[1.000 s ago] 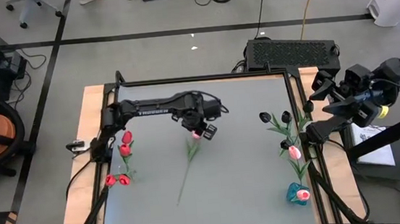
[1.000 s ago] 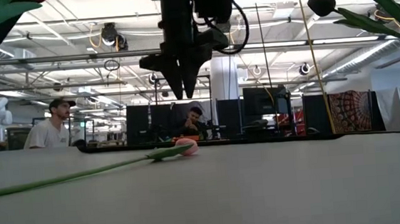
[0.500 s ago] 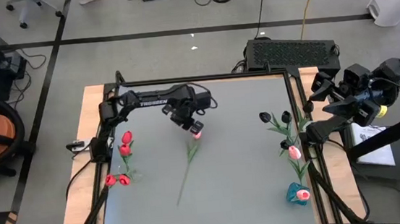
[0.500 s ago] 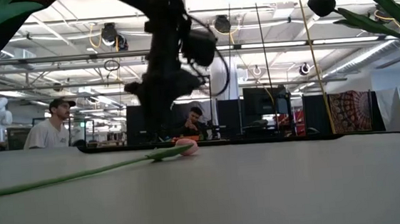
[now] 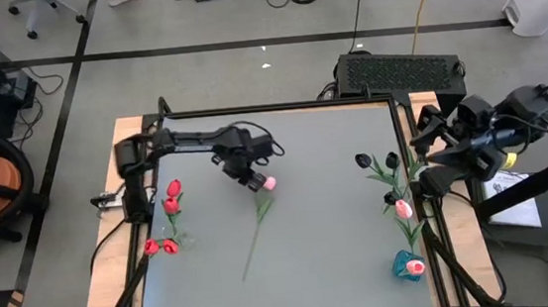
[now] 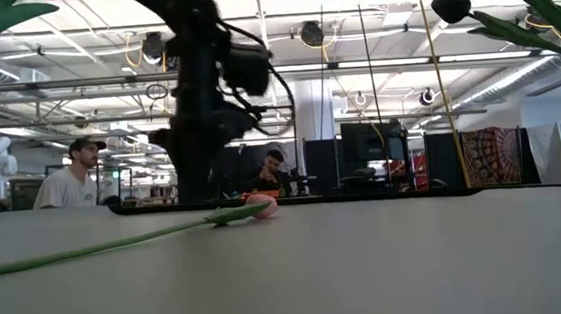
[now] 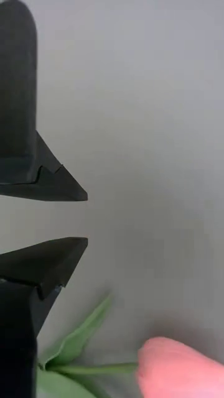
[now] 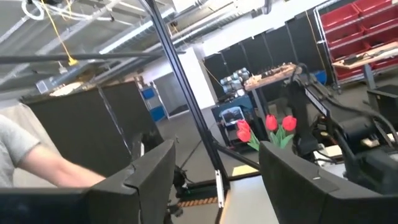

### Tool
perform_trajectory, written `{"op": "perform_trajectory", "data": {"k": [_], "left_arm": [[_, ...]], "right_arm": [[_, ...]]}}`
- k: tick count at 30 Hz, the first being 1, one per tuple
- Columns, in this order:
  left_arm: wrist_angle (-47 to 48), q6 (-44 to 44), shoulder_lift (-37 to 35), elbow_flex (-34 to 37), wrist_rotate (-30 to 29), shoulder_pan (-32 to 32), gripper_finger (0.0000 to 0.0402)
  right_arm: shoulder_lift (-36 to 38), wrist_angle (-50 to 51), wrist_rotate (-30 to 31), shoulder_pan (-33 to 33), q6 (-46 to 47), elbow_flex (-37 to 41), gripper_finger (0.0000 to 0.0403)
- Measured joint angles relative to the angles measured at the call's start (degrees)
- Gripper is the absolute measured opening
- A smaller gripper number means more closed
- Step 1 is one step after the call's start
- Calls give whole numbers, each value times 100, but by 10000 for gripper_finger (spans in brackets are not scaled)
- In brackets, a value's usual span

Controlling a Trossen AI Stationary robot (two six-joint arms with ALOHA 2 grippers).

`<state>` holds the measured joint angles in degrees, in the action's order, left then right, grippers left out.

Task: Sort flowers into vase by color
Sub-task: Put the pink tulip into the blue vase

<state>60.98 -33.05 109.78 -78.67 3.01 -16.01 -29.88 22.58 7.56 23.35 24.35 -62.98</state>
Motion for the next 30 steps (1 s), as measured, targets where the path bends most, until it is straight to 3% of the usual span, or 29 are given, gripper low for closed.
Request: {"op": "perform_trajectory", "data": {"k": [6,12,23,30], "left_arm": [[-910,-79,-989,941,155,-304,112],[-2088,-393,-1512,1786,942,-577,112],[-3362,-1453,-1476,1859,1026,-74,112],[-3354,-2323,-1250,1860,779,297,112]], "right_arm": [[-298,3,122,0,-266,0,223],[-496,-11,193,-2,-317,2,223],[-521,-158,187,-2,-300,2,223],[-519,-142,137,-2,-298,2,223]]}}
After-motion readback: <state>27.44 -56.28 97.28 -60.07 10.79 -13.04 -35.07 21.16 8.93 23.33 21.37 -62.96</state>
